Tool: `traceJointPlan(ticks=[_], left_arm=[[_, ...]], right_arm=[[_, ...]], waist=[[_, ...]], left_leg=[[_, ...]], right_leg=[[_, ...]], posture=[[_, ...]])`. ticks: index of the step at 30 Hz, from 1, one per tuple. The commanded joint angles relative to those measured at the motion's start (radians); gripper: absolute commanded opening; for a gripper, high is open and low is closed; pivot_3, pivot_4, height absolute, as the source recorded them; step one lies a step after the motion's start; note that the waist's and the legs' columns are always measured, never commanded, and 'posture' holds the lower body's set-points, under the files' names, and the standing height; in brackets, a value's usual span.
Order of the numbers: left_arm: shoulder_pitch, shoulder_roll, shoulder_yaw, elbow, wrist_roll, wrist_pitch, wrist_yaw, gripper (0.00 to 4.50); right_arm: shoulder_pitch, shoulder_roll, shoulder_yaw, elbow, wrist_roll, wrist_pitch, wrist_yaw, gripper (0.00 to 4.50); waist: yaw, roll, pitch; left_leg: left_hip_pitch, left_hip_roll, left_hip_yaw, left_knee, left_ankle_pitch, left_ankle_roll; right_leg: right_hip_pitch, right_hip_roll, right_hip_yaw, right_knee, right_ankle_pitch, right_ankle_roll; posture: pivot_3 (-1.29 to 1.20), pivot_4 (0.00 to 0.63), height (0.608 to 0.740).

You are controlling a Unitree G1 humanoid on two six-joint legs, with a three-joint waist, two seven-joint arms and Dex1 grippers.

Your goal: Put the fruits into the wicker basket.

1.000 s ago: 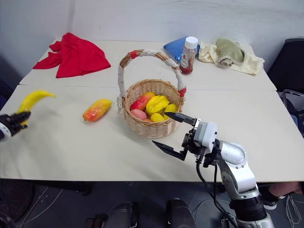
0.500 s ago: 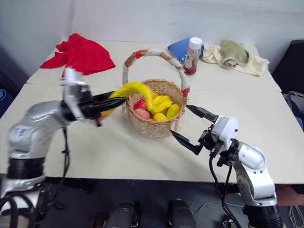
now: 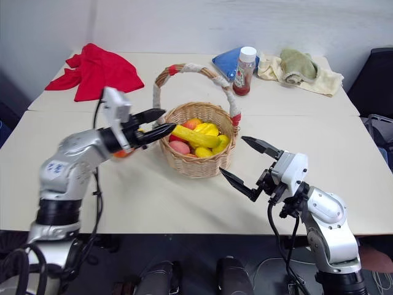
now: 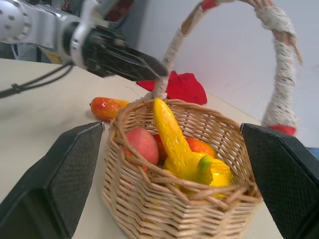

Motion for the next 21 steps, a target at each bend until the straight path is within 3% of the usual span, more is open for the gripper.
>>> traceJointPlan(ticks=[1, 5, 8, 11, 17, 21], left_arm=[[0.130, 0.104, 0.206, -0.060, -0.082, -0.062, -0.109, 2.95], [0.316, 0.192, 0.410, 0.007, -0.085, -0.074, -0.114, 2.95], [0.456, 0.215, 0.542, 0.130, -0.039, -0.128, -0.083, 3.52], [0.583, 0.228, 0.615, 0.176, 0.007, -0.132, -0.033, 4.45], [0.655, 0.252, 0.613, 0.173, -0.008, -0.045, -0.014, 4.48], [0.538, 0.259, 0.485, 0.108, -0.033, 0.036, -0.008, 4.48]], right_arm=[[-0.024, 0.004, 0.004, -0.014, 0.038, -0.013, 0.030, 4.50], [-0.054, 0.005, 0.036, 0.016, 0.080, -0.009, 0.104, 4.50], [-0.072, 0.015, 0.068, 0.033, 0.076, -0.030, 0.149, 4.50], [-0.071, 0.042, 0.084, 0.050, 0.069, -0.059, 0.165, 4.50], [-0.064, 0.070, 0.109, 0.084, 0.044, -0.120, 0.196, 4.50], [-0.073, 0.080, 0.105, 0.111, 0.026, -0.153, 0.194, 4.50]], waist=[[-0.006, 0.000, 0.000], [-0.003, 0.000, 0.000], [0.000, 0.000, 0.000], [0.002, 0.000, 0.000], [0.006, -0.002, -0.001], [0.007, -0.002, -0.001]], left_leg=[[0.000, 0.000, 0.000, 0.000, 0.000, 0.000], [0.001, 0.002, 0.000, 0.000, -0.002, 0.001], [0.001, 0.002, 0.000, 0.000, -0.004, 0.005], [0.001, 0.001, -0.001, 0.000, -0.006, 0.006], [0.000, 0.001, -0.003, 0.000, -0.010, 0.004], [0.000, 0.001, -0.003, -0.001, -0.010, 0.002]], right_leg=[[0.000, 0.000, 0.000, 0.000, 0.000, 0.000], [0.000, 0.001, 0.000, 0.000, 0.000, -0.001], [0.001, 0.000, 0.000, -0.001, 0.000, -0.001], [0.001, -0.001, -0.001, -0.002, 0.000, -0.001], [0.002, -0.003, -0.002, -0.003, -0.001, -0.002], [0.002, -0.004, -0.002, -0.002, -0.001, -0.002]], posture=[[0.00, 0.150, 0.740], [0.00, 0.150, 0.740], [0.00, 0.150, 0.740], [0.00, 0.150, 0.740], [0.00, 0.150, 0.740], [0.00, 0.150, 0.740]])
